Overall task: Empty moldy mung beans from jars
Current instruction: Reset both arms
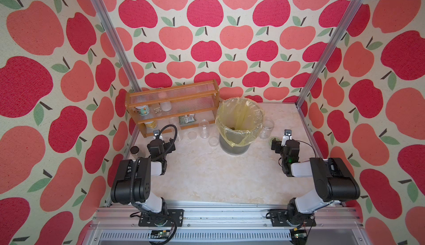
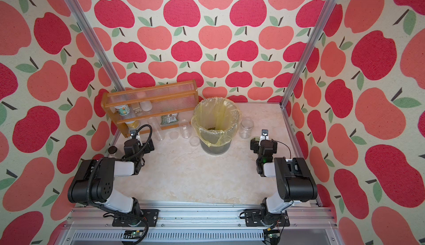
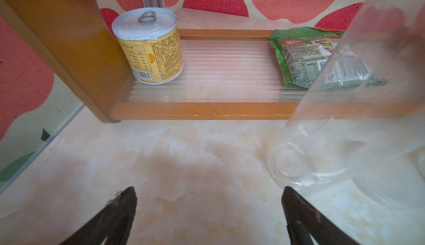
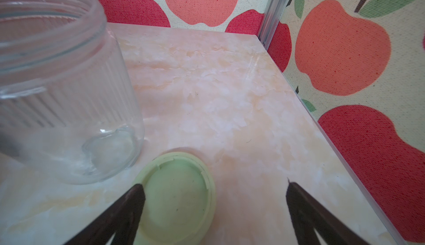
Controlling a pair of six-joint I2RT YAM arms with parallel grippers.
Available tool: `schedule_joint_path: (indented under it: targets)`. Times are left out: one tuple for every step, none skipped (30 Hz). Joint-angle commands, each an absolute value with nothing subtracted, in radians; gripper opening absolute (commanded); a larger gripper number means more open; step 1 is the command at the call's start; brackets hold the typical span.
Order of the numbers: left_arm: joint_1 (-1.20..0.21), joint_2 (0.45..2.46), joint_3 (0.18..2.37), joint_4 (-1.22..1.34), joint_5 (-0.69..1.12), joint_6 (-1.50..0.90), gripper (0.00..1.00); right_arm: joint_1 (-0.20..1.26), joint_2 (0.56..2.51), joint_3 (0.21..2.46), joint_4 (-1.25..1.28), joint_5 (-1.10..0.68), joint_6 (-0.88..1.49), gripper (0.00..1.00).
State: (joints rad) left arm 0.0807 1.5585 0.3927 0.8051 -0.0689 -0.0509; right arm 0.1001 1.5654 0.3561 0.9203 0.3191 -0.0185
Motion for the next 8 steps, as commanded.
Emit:
schedule_joint_path:
  targets:
    - [0.08, 1.569, 0.411, 0.825, -0.049, -0.028, 1.0, 0.104, 1.554, 0.371, 0.927, 0.316, -0.03, 0.99]
    - [0.081, 1.569, 0.412, 0.825, -0.049, -0.028, 1.0, 0.103, 1.554, 0.372, 0.928, 0.316, -0.031, 0.99]
    - [0.08, 1.569, 0.411, 0.825, -0.051, -0.028, 1.0, 0.104, 1.554, 0.372, 0.927, 0.295, -0.039, 0.99]
    - [0.08, 1.569, 0.411, 0.825, -0.051, -0.028, 1.0, 0.104, 1.555, 0.375, 0.918, 0.25, -0.055, 0.99]
    - [0.081, 1.569, 0.412, 0.825, -0.051, -0.028, 1.0, 0.103, 1.554, 0.38, 0.908, 0.191, -0.072, 0.99]
    - [0.08, 1.568, 0.411, 0.825, -0.051, -0.028, 1.0, 0.098, 1.55, 0.377, 0.905, 0.165, -0.075, 0.99]
    - [0.08, 1.569, 0.411, 0.825, -0.049, -0.028, 1.0, 0.095, 1.551, 0.377, 0.905, 0.163, -0.074, 0.99]
    - [0.08, 1.569, 0.411, 0.825, -0.049, -0.028, 1.0, 0.094, 1.552, 0.38, 0.902, 0.156, -0.074, 0.99]
